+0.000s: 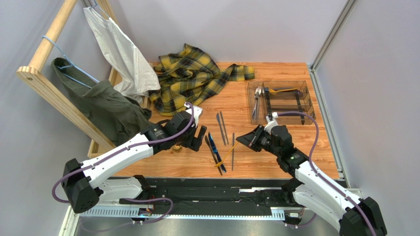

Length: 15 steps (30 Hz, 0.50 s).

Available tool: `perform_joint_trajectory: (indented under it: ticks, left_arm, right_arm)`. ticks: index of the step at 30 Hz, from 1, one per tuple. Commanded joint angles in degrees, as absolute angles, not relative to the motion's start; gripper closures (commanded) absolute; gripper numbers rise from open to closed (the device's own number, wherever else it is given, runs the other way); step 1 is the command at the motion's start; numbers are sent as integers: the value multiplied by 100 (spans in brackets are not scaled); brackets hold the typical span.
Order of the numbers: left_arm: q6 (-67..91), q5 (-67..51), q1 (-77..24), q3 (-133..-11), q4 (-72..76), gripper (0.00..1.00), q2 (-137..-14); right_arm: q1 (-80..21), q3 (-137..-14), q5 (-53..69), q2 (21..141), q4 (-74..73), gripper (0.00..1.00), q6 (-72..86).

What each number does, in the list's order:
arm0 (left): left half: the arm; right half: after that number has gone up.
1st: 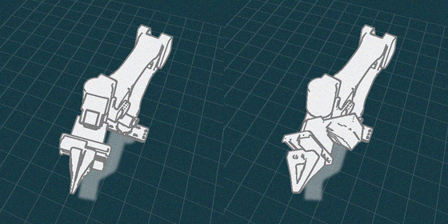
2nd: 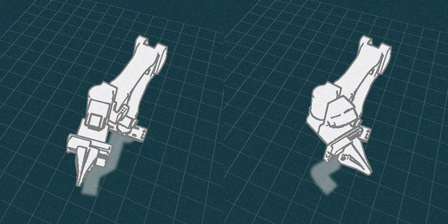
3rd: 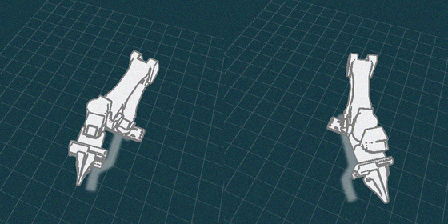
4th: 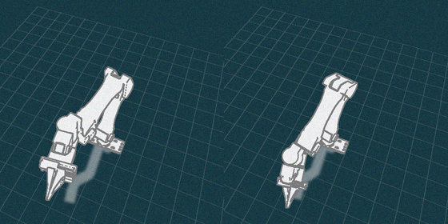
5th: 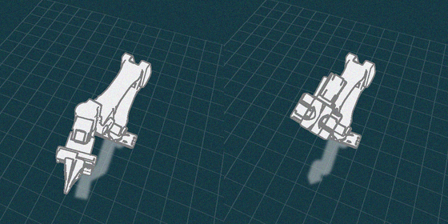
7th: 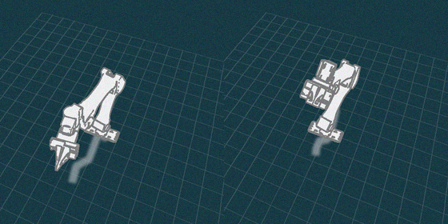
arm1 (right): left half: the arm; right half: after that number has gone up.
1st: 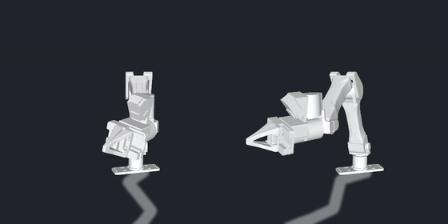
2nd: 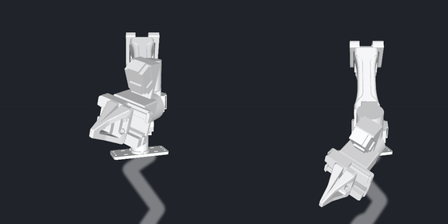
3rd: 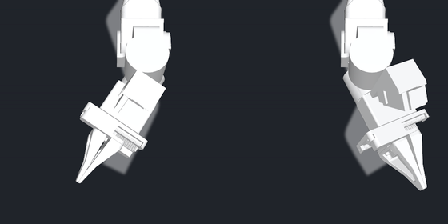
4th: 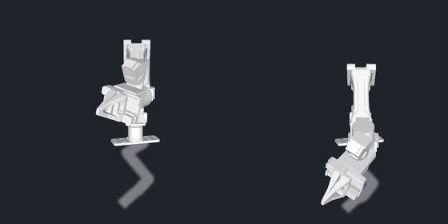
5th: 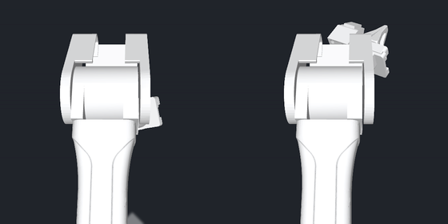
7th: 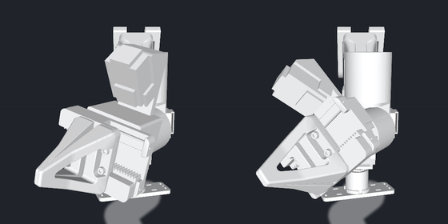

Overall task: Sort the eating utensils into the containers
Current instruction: Place the spoon in the storage box.

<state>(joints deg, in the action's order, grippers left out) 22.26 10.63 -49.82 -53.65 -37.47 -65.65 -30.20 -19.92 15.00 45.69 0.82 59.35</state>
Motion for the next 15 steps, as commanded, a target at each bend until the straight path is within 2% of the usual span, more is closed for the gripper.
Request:
perform_joint_trajectory:
  ticks: [1, 15]
  left_arm:
    - [2013, 1204, -4983, -5660, -4165, 9, -6381]
    - [1767, 1547, -4992, -6302, -5581, 7, -5573]
  right_arm:
    - [-3032, -2600, 1204, 4605, -174, 100, 5617]
    - [-2506, -4884, 1222, 5966, -931, 100, 4711]
